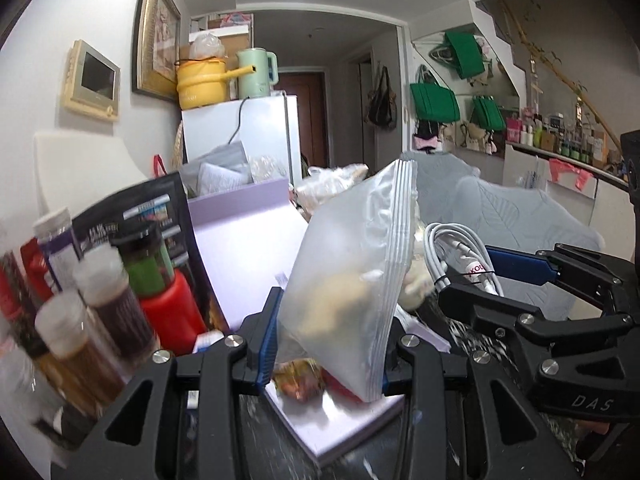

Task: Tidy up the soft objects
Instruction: 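Lower the clear bag and white cable into the lavender box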

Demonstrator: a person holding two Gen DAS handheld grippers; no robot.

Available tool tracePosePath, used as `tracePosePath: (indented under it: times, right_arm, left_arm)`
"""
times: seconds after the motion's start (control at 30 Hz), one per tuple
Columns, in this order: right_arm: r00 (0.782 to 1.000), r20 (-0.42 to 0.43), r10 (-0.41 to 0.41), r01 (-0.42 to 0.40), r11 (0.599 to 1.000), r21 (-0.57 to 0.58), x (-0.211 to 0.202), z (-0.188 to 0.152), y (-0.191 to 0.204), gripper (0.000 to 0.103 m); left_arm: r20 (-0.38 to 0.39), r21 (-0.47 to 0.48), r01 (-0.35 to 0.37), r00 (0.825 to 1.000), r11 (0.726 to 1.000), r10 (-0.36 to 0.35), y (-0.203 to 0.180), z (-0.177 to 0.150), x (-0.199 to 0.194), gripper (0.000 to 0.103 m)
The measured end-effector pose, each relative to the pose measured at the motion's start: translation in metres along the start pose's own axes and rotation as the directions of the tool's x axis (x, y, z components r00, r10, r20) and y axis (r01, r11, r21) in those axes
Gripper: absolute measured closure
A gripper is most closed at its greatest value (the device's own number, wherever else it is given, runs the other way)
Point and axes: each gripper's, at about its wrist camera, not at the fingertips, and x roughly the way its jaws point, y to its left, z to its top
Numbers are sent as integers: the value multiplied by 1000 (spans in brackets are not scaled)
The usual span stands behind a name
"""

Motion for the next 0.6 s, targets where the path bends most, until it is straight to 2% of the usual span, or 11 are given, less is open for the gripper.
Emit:
tracePosePath:
  times: [0.3, 0.6]
  right_arm:
    - [998, 64, 22, -22, 1000, -7, 36, 50, -15, 51]
    - [997, 57, 45, -45, 999, 2, 77, 60, -32, 51]
  left_arm:
    - [35, -28, -38, 999, 999, 39, 21, 32, 37, 66]
    - [-45, -23, -68, 997, 997, 67, 27, 26, 80, 66]
